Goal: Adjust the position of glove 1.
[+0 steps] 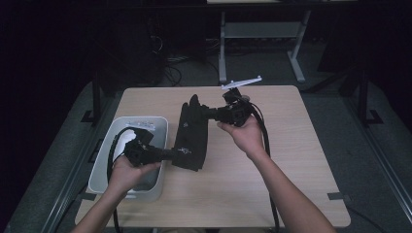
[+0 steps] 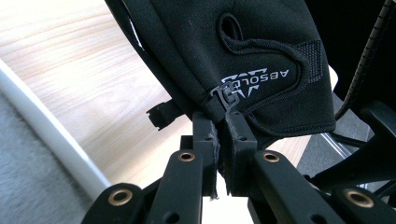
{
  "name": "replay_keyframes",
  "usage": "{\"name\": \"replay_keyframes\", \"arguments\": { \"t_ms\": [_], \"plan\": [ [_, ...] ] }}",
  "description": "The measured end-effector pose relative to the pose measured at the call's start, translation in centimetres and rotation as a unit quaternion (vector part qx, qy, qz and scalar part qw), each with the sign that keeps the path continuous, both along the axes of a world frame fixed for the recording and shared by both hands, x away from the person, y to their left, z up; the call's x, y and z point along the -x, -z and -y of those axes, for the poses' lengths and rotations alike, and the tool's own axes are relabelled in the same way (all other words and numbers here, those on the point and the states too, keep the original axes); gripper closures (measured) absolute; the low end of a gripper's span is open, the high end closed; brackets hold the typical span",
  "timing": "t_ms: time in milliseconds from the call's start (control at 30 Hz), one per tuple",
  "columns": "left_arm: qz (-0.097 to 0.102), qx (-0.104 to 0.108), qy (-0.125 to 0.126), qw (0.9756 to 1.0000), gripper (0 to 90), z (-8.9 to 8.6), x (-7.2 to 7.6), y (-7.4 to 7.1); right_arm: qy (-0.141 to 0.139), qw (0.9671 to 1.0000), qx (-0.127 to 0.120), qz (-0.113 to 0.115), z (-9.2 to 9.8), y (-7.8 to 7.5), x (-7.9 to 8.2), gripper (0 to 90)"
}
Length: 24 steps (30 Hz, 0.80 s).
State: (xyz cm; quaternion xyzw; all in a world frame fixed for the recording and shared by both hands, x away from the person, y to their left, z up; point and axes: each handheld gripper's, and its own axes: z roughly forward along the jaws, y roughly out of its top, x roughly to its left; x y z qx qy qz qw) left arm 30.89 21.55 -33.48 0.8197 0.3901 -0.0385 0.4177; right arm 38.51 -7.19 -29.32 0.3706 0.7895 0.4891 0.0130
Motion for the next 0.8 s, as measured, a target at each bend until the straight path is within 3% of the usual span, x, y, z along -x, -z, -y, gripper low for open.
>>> {"name": "replay_keyframes", "arguments": {
  "t_ms": [800],
  "plan": [
    [-0.005,0.002,-0.032,0.9995,84.8,-4.3,0.5,-0.1,-0.026,0.9996,0.007,-0.001,-5.1,-0.4,-1.1,83.0]
  ]
}}
